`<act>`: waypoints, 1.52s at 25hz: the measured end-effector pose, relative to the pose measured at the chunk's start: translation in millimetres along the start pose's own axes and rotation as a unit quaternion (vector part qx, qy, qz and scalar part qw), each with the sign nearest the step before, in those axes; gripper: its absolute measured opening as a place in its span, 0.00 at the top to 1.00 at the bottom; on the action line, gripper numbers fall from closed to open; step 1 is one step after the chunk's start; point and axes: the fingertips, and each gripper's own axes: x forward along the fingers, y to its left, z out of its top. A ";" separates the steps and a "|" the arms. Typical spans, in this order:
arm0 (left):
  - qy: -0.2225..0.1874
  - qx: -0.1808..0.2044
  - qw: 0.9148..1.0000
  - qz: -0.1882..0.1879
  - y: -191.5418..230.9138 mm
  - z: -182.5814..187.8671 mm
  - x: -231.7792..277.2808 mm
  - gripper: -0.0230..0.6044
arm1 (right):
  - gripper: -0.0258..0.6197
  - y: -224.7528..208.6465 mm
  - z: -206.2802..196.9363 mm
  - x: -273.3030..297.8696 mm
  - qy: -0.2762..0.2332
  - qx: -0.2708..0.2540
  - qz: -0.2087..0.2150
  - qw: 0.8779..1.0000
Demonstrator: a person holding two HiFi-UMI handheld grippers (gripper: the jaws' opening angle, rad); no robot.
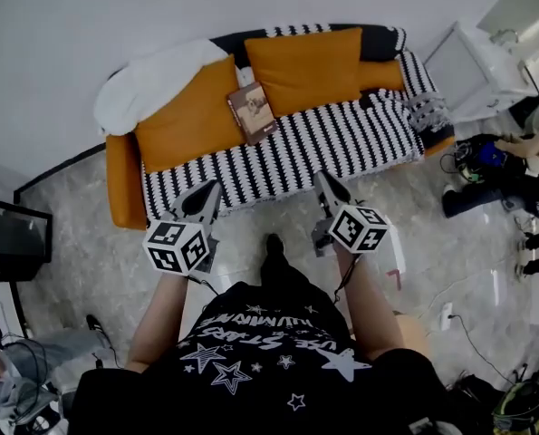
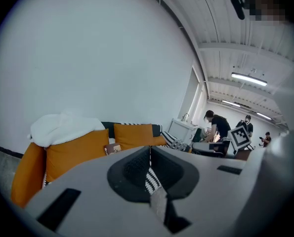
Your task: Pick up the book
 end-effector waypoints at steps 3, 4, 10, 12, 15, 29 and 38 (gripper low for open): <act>0.005 -0.002 1.000 0.008 1.7 6.3 20.4 0.94 | 0.90 -12.7 5.9 13.8 0.013 0.002 0.001 1.000; 0.008 -0.002 1.000 0.009 1.8 8.4 27.9 0.94 | 0.90 -16.6 9.2 18.9 0.016 0.003 0.002 1.000; 0.012 -0.001 1.000 0.018 6.8 19.3 74.4 0.94 | 0.90 -39.2 23.7 55.4 0.030 0.002 0.023 0.999; 0.012 -0.002 1.000 0.024 9.5 23.6 87.3 0.94 | 0.90 -44.5 26.8 69.7 0.037 0.002 0.032 0.999; 0.010 -0.005 0.999 0.040 12.9 29.5 97.7 0.95 | 0.90 -43.8 33.1 87.5 0.048 -0.003 0.055 0.997; 0.019 -0.007 0.998 0.054 39.4 38.4 117.3 0.94 | 0.90 -40.4 46.6 122.1 0.056 -0.021 0.073 0.996; 0.031 -0.002 0.999 0.024 71.0 57.3 159.9 0.94 | 0.90 -39.7 53.2 165.8 0.072 -0.023 0.052 0.996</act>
